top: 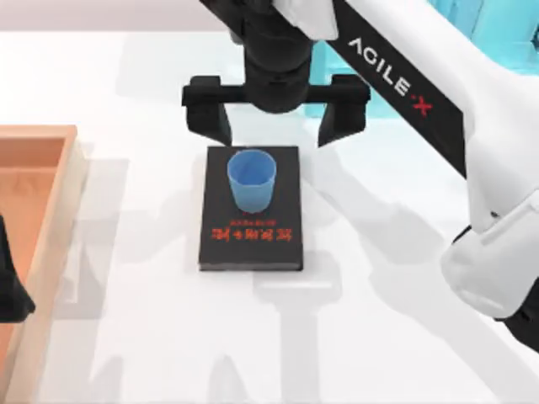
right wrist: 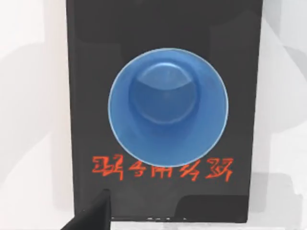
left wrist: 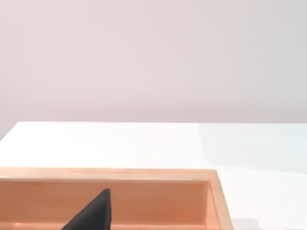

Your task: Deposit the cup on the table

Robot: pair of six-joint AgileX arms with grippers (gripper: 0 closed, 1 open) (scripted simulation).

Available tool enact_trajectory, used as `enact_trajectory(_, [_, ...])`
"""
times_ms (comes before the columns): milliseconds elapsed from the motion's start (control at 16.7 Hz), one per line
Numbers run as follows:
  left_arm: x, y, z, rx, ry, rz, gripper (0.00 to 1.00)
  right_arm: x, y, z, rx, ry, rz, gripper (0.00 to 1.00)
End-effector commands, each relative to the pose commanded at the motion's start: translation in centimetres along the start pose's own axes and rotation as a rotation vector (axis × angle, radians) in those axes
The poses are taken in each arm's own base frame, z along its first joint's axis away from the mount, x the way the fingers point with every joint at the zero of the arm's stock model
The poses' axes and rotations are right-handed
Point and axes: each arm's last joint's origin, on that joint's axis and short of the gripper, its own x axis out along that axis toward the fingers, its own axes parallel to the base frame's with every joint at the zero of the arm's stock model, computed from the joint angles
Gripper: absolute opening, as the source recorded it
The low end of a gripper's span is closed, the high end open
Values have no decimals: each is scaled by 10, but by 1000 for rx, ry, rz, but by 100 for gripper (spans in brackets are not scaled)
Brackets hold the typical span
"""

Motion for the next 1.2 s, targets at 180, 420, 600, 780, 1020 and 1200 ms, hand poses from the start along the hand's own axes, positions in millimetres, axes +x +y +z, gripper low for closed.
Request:
enact_trajectory(180, [0, 0, 0, 0, 0, 0, 100, 1, 0, 1, 3, 0, -3, 100])
enact_trajectory(420, [0, 0, 0, 0, 0, 0, 100, 2, 2, -1, -3, 1, -1, 100])
enact_trajectory(600, [0, 0, 0, 0, 0, 0, 100, 17, 4, 2, 1, 7, -9, 100])
enact_trajectory(780, [0, 0, 0, 0, 0, 0, 100, 42, 7, 5, 3, 5, -7, 100])
enact_trajectory(1020, [0, 0, 0, 0, 0, 0, 100, 79, 5, 5, 3, -2, -1, 100])
enact_trajectory(1200, [0, 0, 0, 0, 0, 0, 100, 97, 2, 3, 2, 1, -4, 100])
